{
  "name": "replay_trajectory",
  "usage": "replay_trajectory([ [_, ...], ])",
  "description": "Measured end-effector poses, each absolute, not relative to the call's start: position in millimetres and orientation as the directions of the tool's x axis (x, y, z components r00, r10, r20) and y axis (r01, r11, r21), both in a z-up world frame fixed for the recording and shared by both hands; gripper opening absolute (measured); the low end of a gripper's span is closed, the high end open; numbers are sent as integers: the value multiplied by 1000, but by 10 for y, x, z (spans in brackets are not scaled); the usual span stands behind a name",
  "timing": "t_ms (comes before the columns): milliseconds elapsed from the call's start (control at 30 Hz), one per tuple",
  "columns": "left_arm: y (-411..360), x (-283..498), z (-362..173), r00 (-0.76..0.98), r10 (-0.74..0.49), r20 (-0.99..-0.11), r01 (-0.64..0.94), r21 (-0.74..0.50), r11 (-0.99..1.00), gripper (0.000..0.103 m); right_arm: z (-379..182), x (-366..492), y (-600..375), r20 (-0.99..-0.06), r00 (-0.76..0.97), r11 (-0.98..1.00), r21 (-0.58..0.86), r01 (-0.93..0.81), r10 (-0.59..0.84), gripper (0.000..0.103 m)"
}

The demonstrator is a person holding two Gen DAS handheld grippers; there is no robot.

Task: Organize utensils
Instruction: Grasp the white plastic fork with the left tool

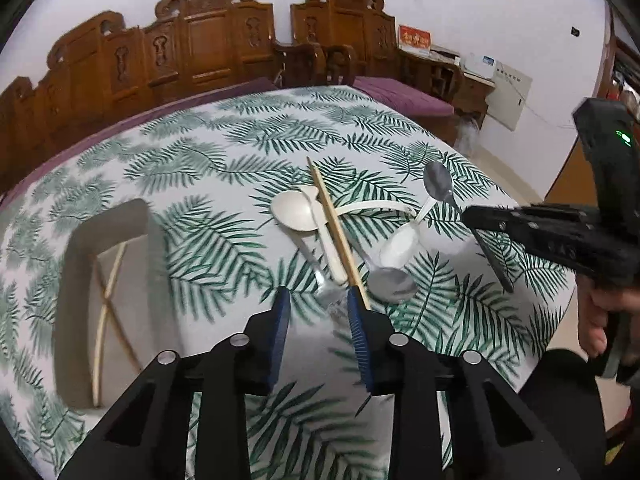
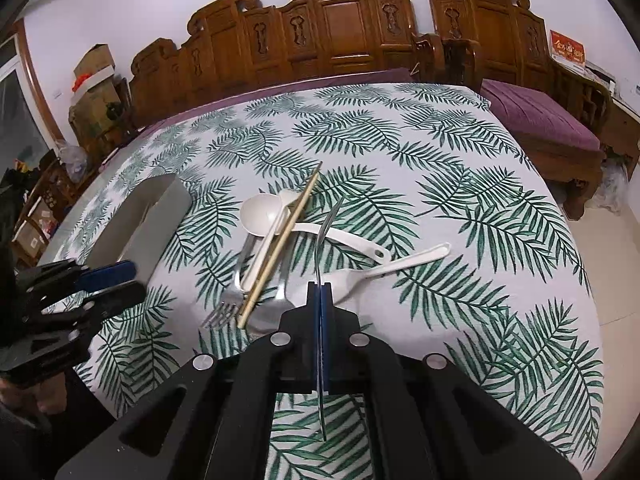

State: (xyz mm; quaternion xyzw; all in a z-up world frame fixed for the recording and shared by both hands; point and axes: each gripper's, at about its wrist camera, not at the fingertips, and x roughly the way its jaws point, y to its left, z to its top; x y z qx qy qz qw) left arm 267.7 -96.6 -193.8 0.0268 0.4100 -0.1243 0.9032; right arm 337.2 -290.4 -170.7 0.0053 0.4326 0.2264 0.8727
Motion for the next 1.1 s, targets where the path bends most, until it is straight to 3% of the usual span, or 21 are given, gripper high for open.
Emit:
replay_trajectory([
  [800,-1230,3757,-2532,520,-181,-835,208,-83,975,20,-1750,3429,-3019,-750,505,891,256,-374,427,2],
  [967,-1247,3807,-2558,505,-186,-843,202,-95,975,9,-1747,3436,-3013,-751,504,891,255,-375,427,2],
  [1100,-1280,3817,-2561,501,-178,-847,205,-84,975,8,-1745,3436,-3009,-751,503,890,254,-377,428,2],
])
